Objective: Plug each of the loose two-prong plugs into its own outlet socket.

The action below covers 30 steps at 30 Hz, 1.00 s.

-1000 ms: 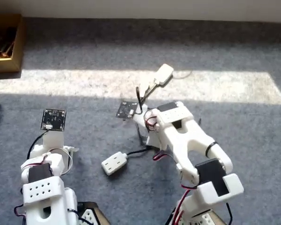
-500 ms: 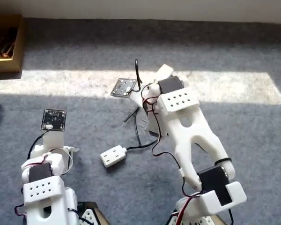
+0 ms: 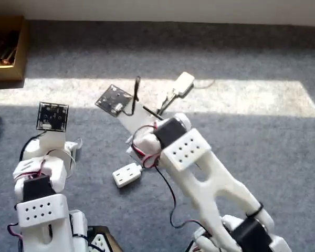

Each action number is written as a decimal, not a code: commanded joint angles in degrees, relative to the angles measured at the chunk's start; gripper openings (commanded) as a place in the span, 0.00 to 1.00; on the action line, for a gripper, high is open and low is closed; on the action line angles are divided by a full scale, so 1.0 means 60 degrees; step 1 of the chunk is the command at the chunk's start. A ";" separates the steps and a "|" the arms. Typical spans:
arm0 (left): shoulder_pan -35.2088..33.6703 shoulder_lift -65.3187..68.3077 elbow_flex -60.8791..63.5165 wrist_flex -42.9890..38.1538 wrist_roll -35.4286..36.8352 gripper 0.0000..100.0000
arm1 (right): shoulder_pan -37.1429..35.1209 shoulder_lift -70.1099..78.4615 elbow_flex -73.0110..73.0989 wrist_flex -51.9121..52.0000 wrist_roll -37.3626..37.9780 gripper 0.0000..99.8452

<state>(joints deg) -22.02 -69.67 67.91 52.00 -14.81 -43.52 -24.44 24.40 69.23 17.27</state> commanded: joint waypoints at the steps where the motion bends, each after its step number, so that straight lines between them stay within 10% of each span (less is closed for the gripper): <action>1: -0.0051 -0.0037 -0.1634 0.0762 0.0029 0.26 | 0.0344 -0.2747 0.2337 -0.1414 -0.0513 0.01; 14: 0.2689 -0.0022 -0.2923 0.1538 0.0996 0.48 | -0.0696 -0.5238 0.4799 -0.2864 -0.0821 0.01; 30: 0.2923 -0.0051 -0.1546 0.1480 0.0571 0.48 | -0.1194 -0.3040 0.3128 -0.3114 -0.1407 0.01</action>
<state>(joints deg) -5.14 -69.67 57.27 61.05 -10.86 -53.45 -42.81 47.60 50.86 9.36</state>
